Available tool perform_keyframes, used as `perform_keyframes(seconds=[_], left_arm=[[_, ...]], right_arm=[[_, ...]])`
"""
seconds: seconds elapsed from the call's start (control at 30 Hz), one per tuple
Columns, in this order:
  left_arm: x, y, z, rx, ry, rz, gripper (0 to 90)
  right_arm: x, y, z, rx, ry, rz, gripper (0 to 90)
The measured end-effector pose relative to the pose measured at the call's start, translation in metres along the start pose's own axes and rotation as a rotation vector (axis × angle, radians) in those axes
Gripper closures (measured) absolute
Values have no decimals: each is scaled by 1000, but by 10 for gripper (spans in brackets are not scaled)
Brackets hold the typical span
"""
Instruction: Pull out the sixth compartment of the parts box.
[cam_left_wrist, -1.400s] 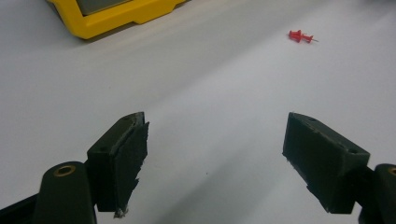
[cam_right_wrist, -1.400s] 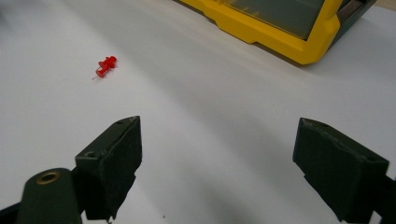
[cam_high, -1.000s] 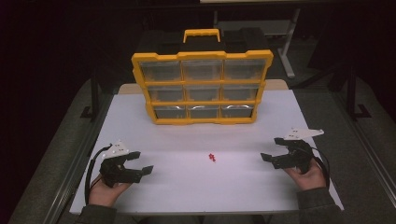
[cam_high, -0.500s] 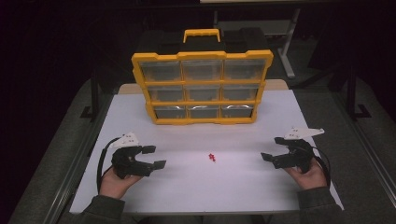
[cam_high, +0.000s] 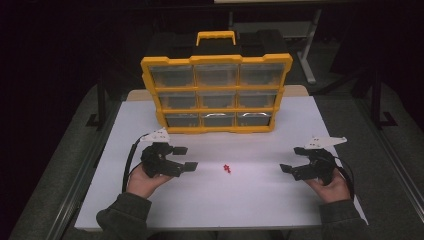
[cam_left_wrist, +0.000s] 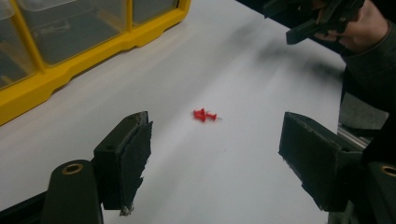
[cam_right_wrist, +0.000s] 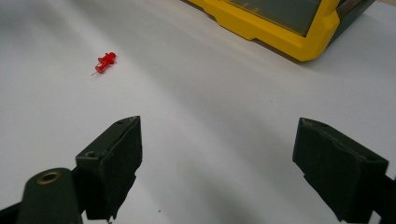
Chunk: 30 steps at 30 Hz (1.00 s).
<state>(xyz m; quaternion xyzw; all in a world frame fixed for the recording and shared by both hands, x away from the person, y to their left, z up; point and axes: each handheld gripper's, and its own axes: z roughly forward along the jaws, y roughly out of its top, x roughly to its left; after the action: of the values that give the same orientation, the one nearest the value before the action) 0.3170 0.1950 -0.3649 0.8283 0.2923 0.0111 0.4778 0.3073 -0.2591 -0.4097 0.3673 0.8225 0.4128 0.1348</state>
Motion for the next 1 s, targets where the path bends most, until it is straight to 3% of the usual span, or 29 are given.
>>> perform_keyframes(seconds=[0.4,0.5,0.6,0.8,1.0], left_arm=[[0,29,30,-47,-82,-67,257],[-2,40,39,-36,-69,-53,262],[-3,47,47,-35,-65,-63,273],[-3,62,62,-82,-84,-139,288],[-4,77,73,-98,-71,-149,297]], right_arm=[[1,0,1,10,-2,3,149],[0,0,0,10,-2,10,149],[0,-1,1,19,-7,3,151],[-2,-3,0,18,-8,12,151],[-2,-3,-1,13,-6,10,154]])
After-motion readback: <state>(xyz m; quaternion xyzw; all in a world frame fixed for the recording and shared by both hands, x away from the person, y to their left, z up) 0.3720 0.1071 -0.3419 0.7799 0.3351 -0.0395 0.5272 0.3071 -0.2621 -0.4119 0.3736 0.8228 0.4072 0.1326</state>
